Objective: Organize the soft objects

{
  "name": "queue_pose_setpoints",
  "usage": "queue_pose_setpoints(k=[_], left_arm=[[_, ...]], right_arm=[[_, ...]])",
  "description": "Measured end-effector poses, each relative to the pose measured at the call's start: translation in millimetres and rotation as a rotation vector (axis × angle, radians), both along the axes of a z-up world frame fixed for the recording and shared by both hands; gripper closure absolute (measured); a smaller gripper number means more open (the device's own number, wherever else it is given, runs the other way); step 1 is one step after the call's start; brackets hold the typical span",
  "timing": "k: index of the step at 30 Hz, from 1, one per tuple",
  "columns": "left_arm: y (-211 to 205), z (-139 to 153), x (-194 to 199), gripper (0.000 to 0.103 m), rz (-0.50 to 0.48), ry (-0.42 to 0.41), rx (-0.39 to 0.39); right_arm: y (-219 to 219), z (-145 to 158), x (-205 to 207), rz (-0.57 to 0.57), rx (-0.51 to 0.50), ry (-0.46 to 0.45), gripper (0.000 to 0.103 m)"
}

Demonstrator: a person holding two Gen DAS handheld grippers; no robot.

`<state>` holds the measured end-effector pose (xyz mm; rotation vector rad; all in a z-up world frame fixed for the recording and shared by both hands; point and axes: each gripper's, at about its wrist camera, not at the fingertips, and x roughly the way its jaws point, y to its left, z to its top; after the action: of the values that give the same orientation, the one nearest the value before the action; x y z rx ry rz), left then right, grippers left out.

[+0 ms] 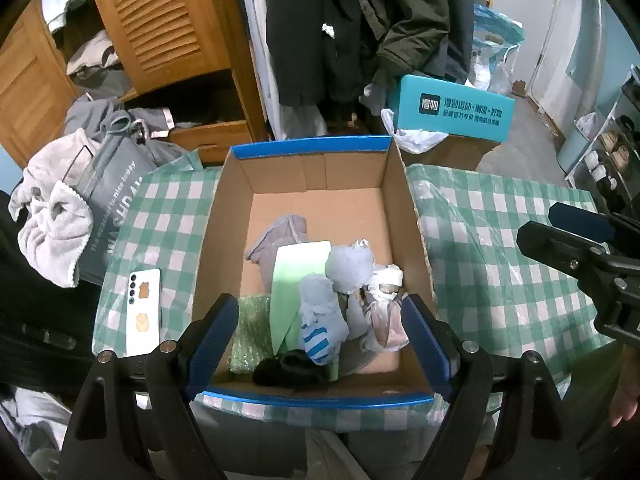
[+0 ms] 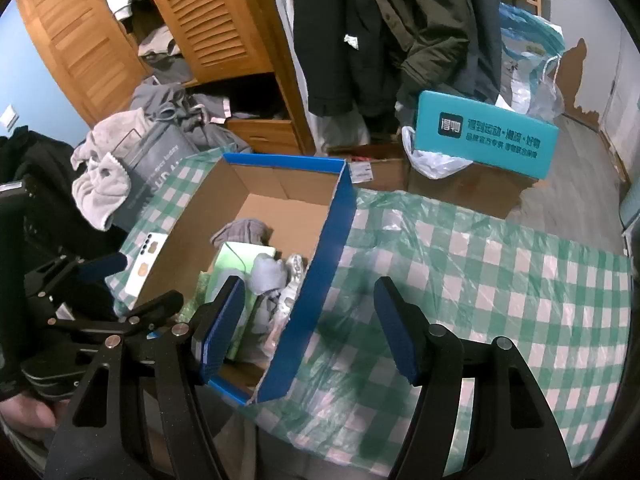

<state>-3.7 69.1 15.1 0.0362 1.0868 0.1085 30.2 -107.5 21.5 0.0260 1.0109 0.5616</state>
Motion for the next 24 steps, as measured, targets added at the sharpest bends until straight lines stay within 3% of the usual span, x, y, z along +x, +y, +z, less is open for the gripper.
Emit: queue_pose_setpoints(k=[24], left_arm=[[-0.6,-1.7,-0.3,0.018,0.000,0.004,-0.002]], right_arm=[[-0.7,-1.6,-1.0,0.000,-0.003,0.006,0.036]])
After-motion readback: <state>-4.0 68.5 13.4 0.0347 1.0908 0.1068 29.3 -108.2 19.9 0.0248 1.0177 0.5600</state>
